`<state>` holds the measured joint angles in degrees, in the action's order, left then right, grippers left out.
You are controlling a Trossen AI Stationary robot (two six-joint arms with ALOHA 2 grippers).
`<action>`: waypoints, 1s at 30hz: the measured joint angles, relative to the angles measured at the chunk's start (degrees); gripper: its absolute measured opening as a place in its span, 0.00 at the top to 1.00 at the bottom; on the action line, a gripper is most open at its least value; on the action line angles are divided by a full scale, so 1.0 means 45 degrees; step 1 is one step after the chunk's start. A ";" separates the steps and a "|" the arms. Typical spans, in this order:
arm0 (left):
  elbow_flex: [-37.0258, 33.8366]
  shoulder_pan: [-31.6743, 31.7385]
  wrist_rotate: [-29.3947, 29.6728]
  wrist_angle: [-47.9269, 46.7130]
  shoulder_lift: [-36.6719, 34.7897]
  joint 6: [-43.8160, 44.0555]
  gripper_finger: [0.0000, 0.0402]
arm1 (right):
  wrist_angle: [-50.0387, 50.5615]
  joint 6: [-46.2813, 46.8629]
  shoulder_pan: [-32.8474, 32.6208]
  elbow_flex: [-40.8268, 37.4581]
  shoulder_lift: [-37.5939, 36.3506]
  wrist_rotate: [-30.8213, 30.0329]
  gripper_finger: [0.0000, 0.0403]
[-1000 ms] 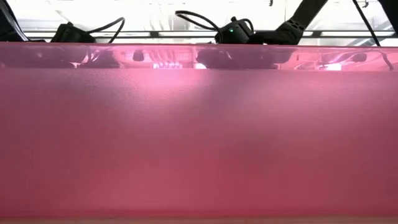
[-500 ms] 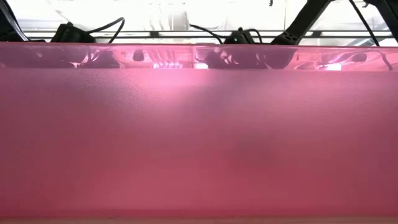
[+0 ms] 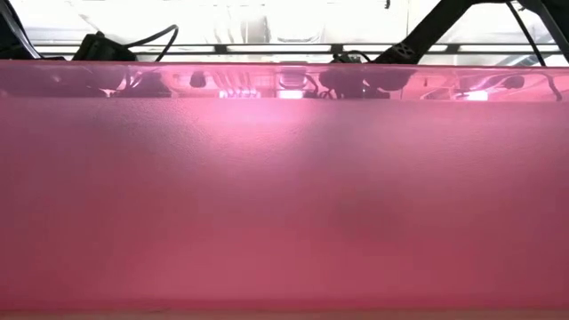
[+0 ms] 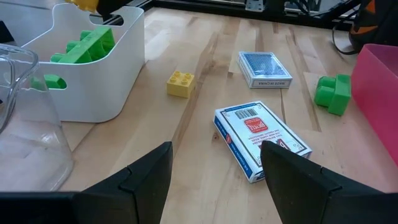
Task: Pick & Place Toys
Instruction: Put the orange four stud game piece into the white bin, then put the yellow four stud game piece into the white bin
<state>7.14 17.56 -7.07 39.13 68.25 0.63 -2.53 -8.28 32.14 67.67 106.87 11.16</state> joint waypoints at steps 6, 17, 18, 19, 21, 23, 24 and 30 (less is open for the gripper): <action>0.0000 0.0000 0.0000 0.0000 0.0000 -0.0003 0.39 | 0.0292 -0.0014 0.0048 0.0133 0.0000 0.0000 0.45; 0.0000 -0.0001 -0.0004 0.0000 0.0000 -0.0037 0.39 | 0.0563 -0.0166 -0.0267 0.0128 -0.0100 0.0111 0.16; 0.0000 0.0000 -0.0003 0.0000 0.0000 -0.0037 0.39 | 0.0600 -0.0394 -0.0395 0.0119 -0.0161 0.0167 0.15; 0.0002 0.0000 0.0000 0.0000 0.0000 -0.0037 0.39 | 0.0609 -0.0673 -0.0574 0.0105 -0.0209 0.0265 0.15; 0.0000 0.0000 0.0000 -0.0002 0.0000 -0.0037 0.39 | 0.0540 -0.1146 -0.0995 0.0104 -0.0255 0.0450 0.15; 0.0000 0.0000 0.0000 0.0000 0.0000 -0.0037 0.39 | 0.0432 -0.1360 -0.1426 0.0099 -0.0262 0.0652 0.15; 0.0000 0.0000 -0.0002 -0.0005 0.0000 -0.0037 0.39 | 0.0232 -0.1369 -0.1630 0.0092 -0.0262 0.0864 0.15; 0.0001 0.0000 -0.0005 -0.0001 0.0000 -0.0037 0.39 | -0.3149 -0.0732 -0.2623 -0.0862 -0.0287 0.1185 0.15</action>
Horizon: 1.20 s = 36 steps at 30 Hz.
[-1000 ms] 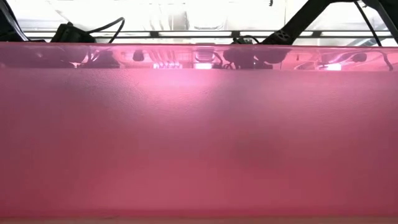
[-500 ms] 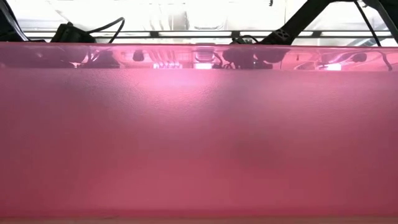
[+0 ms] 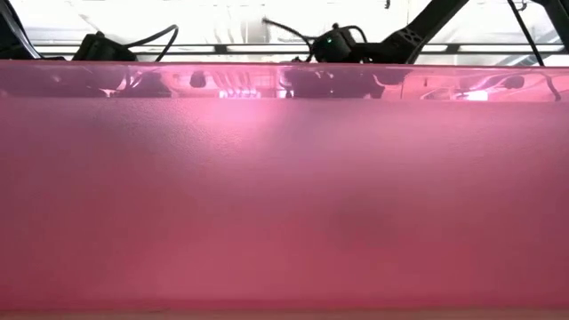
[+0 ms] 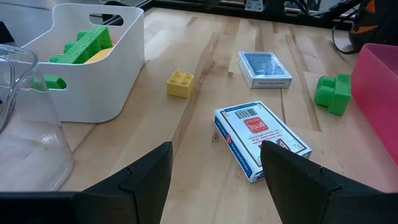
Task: Pick & Place Toys
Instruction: Put the yellow four stud game piece into the white bin
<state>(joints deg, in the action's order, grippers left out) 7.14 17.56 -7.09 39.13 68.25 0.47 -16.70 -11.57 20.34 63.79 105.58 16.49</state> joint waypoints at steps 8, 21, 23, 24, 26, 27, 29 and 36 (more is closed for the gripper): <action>0.0002 -0.0002 -0.0002 -0.0004 0.0000 0.0046 0.39 | 0.0376 0.0242 -0.0254 -0.0744 0.0000 -0.0615 0.15; -0.0001 0.0000 -0.0005 0.0001 0.0000 0.0049 0.39 | 0.4622 -0.0178 -0.0248 -0.0759 0.0000 -0.1196 0.15; 0.0002 0.0000 -0.0005 0.0001 0.0000 0.0049 0.39 | 0.4905 -0.0334 -0.0248 -0.0759 0.0000 -0.1456 0.15; -0.0001 0.0000 -0.0005 0.0001 0.0000 0.0049 0.39 | 0.4990 -0.0445 -0.0248 -0.0759 0.0000 -0.1618 0.15; 0.0000 0.0000 -0.0005 0.0001 -0.0001 0.0049 0.39 | 0.5040 -0.0629 -0.0248 -0.0759 0.0000 -0.1806 0.15; 0.0000 -0.0001 -0.0005 0.0001 0.0000 0.0049 0.39 | 0.5058 -0.0685 -0.0248 -0.0759 0.0000 -0.1891 0.15; 0.0001 -0.0002 -0.0005 0.0001 0.0000 0.0053 0.39 | 0.5063 -0.0760 -0.0243 -0.0759 0.0000 -0.2007 0.15; 0.0004 0.0000 -0.0005 0.0001 0.0000 0.0058 0.39 | 0.5102 -0.0897 -0.0236 -0.0759 0.0550 -0.2208 0.15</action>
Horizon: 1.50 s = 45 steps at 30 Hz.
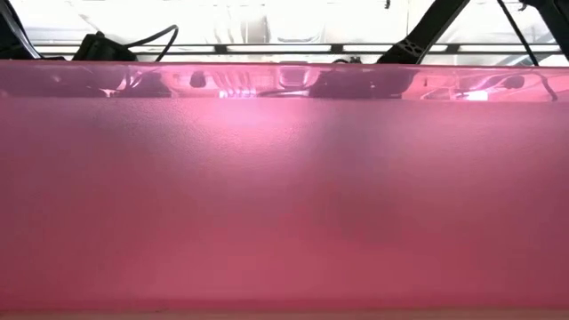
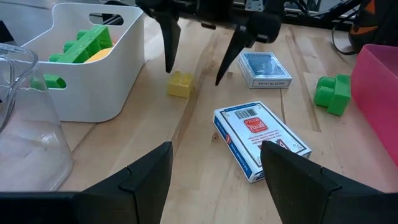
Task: Pick & Place Toys
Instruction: Put the yellow four stud game piece into the white bin
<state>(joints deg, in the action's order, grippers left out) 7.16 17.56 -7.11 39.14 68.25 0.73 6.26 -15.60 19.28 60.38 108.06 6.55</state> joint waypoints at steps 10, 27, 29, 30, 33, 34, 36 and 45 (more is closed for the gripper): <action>-0.0005 0.0000 0.0000 0.0035 0.0000 0.0000 0.39 | -0.0054 -0.0022 0.0185 0.0000 0.0101 -0.0356 0.15; -0.0002 0.0000 0.0003 0.0104 0.0000 0.0049 0.39 | -0.0291 -0.0022 0.0197 0.0005 0.0101 -0.0307 0.15; -0.0005 -0.0001 0.0000 0.0102 0.0000 0.0049 0.39 | -0.0292 -0.0017 0.0197 0.0004 0.0101 -0.0223 0.15; -0.0001 0.0000 0.0003 0.0102 -0.0001 0.0053 0.39 | -0.0292 -0.0016 0.0200 0.0005 0.0101 -0.0183 0.15; -0.0002 -0.0002 0.0004 0.0102 0.0000 0.0082 0.39 | -0.0292 -0.0017 0.0197 0.0005 0.0106 -0.0118 0.15; -0.0003 -0.0003 0.0005 0.0107 0.0000 0.0083 0.39 | -0.0293 -0.0017 0.0197 0.0005 0.0106 -0.0117 0.15; -0.0005 -0.0001 0.0004 0.0104 0.0000 0.0084 0.39 | -0.0306 -0.0013 0.0197 0.0005 0.0110 -0.0113 0.15; -0.0001 0.0000 0.0005 0.0104 0.0000 0.0090 0.39 | 0.0456 0.0115 0.0068 0.0524 0.0932 0.0646 0.15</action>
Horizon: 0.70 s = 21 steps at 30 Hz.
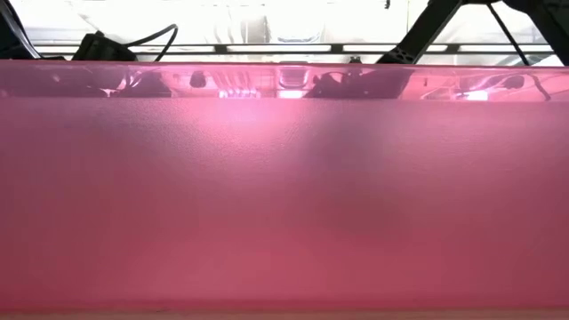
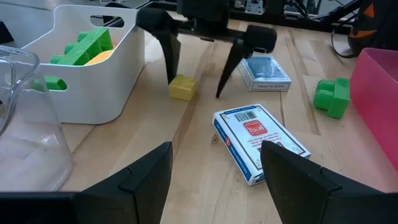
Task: Pick & Place Toys
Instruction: Put the yellow four stud game piece into the white bin
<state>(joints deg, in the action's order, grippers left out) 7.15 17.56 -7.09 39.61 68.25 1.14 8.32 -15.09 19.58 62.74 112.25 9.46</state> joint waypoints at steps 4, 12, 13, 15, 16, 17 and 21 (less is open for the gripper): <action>-0.0004 0.0000 0.0000 0.0012 0.0000 0.0056 0.39 | 0.0133 0.0018 -0.0092 0.0150 0.0107 0.0004 0.15; -0.0004 0.0000 0.0000 -0.0003 0.0000 0.0056 0.39 | 0.0204 0.0217 -0.0193 0.0365 0.0072 -0.0111 0.19; 0.0001 -0.0002 0.0002 -0.0003 0.0000 0.0056 0.39 | 0.0209 0.0217 -0.0219 0.0365 0.0072 -0.0113 0.22; 0.0000 0.0000 0.0001 -0.0003 0.0000 0.0056 0.39 | 0.0212 0.0304 -0.0265 0.0365 0.0072 -0.0112 0.30; -0.0004 0.0000 0.0005 -0.0003 0.0000 0.0056 0.39 | 0.0220 0.0334 -0.0295 0.0365 0.0072 -0.0115 0.35; -0.0004 -0.0003 0.0002 -0.0003 0.0000 0.0056 0.39 | 0.0262 0.0358 -0.0322 0.0365 0.0072 -0.0118 0.40; -0.0004 -0.0001 0.0000 -0.0006 0.0000 0.0056 0.39 | 0.0459 0.0397 -0.0494 0.0374 0.0072 -0.0142 0.63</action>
<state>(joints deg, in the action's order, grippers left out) 7.14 17.56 -7.09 39.58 68.25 1.39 10.38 -13.30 17.36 64.42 112.57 8.82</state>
